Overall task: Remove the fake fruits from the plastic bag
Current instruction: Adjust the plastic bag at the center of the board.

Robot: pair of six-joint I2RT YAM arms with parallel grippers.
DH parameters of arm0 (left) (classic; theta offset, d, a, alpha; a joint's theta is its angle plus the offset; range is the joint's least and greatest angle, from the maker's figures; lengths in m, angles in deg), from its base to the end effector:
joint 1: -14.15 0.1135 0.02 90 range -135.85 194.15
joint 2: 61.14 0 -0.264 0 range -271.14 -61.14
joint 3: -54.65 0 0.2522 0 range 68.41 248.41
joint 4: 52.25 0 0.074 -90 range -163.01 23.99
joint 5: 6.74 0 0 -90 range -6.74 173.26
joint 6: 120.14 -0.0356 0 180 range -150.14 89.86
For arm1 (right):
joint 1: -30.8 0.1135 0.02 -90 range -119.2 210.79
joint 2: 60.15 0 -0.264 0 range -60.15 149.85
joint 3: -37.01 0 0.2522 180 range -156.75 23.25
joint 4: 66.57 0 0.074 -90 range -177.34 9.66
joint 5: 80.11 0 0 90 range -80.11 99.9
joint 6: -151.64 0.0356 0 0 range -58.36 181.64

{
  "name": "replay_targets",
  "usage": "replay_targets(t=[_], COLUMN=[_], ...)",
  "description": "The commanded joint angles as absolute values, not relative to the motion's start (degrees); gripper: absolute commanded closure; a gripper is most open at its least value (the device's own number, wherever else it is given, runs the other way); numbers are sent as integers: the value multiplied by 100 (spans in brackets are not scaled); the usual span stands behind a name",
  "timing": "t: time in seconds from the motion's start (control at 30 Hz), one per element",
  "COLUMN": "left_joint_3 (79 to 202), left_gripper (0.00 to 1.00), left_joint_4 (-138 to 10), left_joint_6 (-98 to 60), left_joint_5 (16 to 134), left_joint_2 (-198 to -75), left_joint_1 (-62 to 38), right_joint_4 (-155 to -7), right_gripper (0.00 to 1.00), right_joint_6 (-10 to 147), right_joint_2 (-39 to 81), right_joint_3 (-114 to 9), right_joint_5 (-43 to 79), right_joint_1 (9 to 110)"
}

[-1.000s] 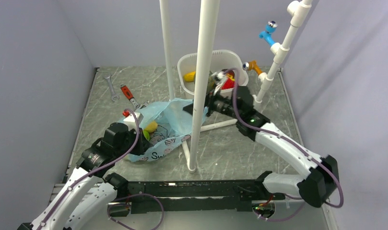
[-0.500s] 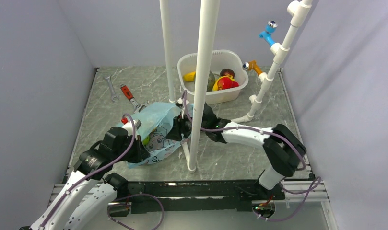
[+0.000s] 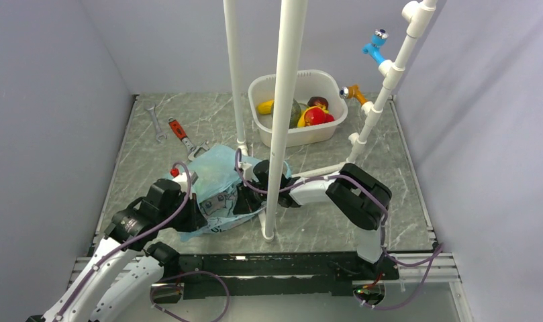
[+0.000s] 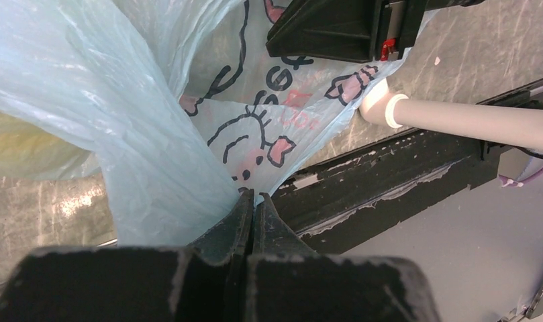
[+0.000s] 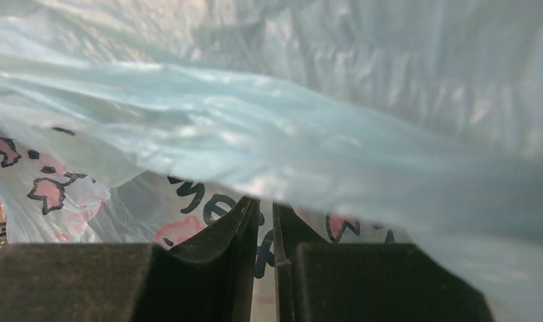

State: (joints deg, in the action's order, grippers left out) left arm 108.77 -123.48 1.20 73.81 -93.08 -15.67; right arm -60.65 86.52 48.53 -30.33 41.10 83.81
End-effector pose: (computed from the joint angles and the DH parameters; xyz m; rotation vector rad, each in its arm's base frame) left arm 0.0847 -0.0553 0.2660 0.0445 2.5286 -0.6601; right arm 0.2133 0.3138 0.1365 -0.9193 2.2454 1.3004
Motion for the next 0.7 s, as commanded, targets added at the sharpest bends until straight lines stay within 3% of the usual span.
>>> replay_targets(t=[0.0, 0.1, 0.4, 0.67], left_joint_3=[10993, 11098, 11069, 11189], left_gripper=[100, 100, 100, 100], left_joint_4=[-12558, -12781, -12670, -12469], left_joint_6=[158, 89, -34, 107], left_joint_5=[7527, 7636, 7582, 7624], left_joint_2=[-9233, -9233, -9053, -8729], left_joint_1=[-1564, -1560, -1560, -1564], right_joint_4=[-6011, -6089, -6041, -5614], right_gripper=[83, 76, 39, 25], right_joint_6=[8364, 8196, 8048, 7906], right_joint_2=[4614, 4315, 4574, 4981], right_joint_3=[-3130, -3217, -3992, -4293], right_joint_5=[3614, 3326, 2632, 2027], right_joint_1=[8478, 8485, 8480, 8476])
